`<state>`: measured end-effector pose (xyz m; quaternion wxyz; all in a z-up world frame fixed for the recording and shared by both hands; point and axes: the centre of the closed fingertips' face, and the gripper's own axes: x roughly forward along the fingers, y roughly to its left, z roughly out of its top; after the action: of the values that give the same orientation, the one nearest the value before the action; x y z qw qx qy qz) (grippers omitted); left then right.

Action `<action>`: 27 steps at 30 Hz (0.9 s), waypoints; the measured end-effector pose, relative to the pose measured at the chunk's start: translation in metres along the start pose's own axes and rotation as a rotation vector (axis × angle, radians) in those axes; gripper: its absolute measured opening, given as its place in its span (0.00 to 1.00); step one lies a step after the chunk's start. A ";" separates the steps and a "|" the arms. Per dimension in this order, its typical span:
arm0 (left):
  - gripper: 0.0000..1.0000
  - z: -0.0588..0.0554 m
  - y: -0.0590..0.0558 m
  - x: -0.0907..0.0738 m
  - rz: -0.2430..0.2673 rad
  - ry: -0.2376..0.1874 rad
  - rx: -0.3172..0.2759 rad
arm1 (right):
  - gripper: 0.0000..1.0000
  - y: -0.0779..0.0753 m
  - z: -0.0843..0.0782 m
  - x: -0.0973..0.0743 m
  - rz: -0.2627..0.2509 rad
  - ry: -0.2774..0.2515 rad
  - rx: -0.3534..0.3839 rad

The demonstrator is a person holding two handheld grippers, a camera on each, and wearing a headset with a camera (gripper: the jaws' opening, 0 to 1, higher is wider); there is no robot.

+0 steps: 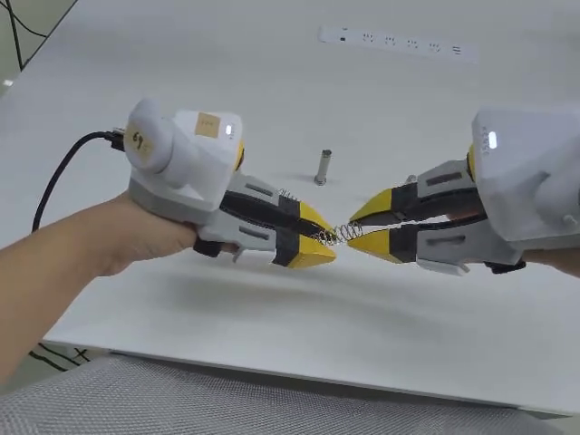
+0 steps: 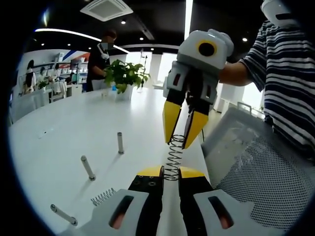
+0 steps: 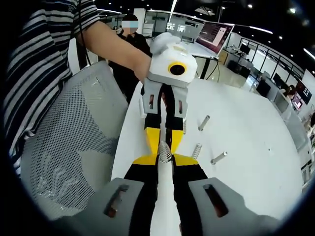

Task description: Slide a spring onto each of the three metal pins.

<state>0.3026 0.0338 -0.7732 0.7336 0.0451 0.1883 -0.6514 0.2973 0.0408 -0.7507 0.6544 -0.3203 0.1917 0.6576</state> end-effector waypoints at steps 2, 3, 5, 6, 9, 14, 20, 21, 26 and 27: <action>0.08 -0.001 -0.001 0.000 -0.002 0.002 0.000 | 0.11 0.001 0.003 0.000 -0.002 -0.008 0.007; 0.08 -0.001 -0.001 0.000 -0.001 0.003 0.000 | 0.11 0.001 0.004 0.001 -0.004 -0.014 0.004; 0.08 -0.001 -0.001 0.000 0.000 0.007 0.003 | 0.11 0.001 0.006 0.002 -0.005 -0.018 0.008; 0.08 -0.002 -0.001 0.000 0.000 0.009 0.003 | 0.12 0.001 0.007 0.002 -0.006 -0.021 0.007; 0.08 -0.002 -0.001 0.001 0.003 0.012 0.007 | 0.12 0.001 0.008 0.003 -0.009 -0.020 0.006; 0.08 -0.002 -0.001 0.001 0.003 0.011 0.008 | 0.12 0.001 0.011 0.003 -0.013 -0.027 0.003; 0.08 -0.002 -0.002 0.002 0.002 0.010 0.018 | 0.12 0.002 0.013 0.003 -0.011 -0.029 0.004; 0.08 -0.002 -0.002 0.002 0.001 0.010 0.017 | 0.12 0.002 0.014 0.002 -0.011 -0.029 0.004; 0.08 -0.002 -0.003 0.002 0.001 0.011 0.019 | 0.12 0.002 0.016 0.002 -0.010 -0.033 0.008; 0.08 -0.002 -0.003 0.002 0.001 0.011 0.018 | 0.12 0.002 0.016 0.002 -0.010 -0.035 0.006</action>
<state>0.2995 0.0322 -0.7748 0.7326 0.0554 0.1863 -0.6523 0.2931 0.0529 -0.7410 0.6619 -0.3077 0.1808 0.6591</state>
